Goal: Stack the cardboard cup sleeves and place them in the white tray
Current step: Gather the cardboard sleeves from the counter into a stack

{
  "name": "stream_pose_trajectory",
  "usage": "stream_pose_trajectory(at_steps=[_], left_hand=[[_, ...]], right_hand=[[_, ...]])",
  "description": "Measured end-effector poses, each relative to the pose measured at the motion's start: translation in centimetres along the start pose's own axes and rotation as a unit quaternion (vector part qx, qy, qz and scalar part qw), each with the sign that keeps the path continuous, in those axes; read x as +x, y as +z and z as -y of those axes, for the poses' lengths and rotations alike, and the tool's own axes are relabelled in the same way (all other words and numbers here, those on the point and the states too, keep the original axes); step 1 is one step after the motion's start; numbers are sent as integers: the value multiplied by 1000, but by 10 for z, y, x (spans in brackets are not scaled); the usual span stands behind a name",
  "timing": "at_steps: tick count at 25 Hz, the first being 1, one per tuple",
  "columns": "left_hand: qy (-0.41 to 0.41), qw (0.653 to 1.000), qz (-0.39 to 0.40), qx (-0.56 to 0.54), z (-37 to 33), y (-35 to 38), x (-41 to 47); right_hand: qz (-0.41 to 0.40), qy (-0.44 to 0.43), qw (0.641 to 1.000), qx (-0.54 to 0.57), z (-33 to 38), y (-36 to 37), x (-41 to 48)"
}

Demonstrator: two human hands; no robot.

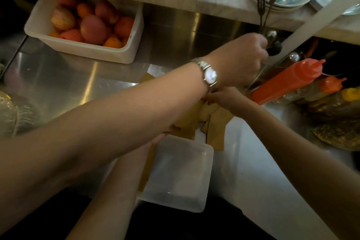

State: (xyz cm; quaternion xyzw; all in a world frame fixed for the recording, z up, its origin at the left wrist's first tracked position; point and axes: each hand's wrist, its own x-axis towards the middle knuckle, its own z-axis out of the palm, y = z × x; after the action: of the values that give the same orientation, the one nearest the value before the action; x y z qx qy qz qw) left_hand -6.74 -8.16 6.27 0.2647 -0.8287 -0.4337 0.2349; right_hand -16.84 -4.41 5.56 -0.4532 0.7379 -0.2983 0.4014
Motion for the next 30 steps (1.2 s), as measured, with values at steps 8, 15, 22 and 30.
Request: stream_pose_trajectory(at_steps=[8,15,22,30], left_hand=[[271,921,120,251,-29,-19,90],[-192,734,-57,-649,-40,47,-91],[-423,586,-165,-671,-38,53,-157],[-413,565,-217,-680,-36,56,-166]], right_hand=[[161,-76,983,-40,-36,6,-48],[102,-147,981,-72,-53,10,-60],[39,-27,984,-170,-118,-19,-39],[98,-44,899,-425,-142,-5,-19]])
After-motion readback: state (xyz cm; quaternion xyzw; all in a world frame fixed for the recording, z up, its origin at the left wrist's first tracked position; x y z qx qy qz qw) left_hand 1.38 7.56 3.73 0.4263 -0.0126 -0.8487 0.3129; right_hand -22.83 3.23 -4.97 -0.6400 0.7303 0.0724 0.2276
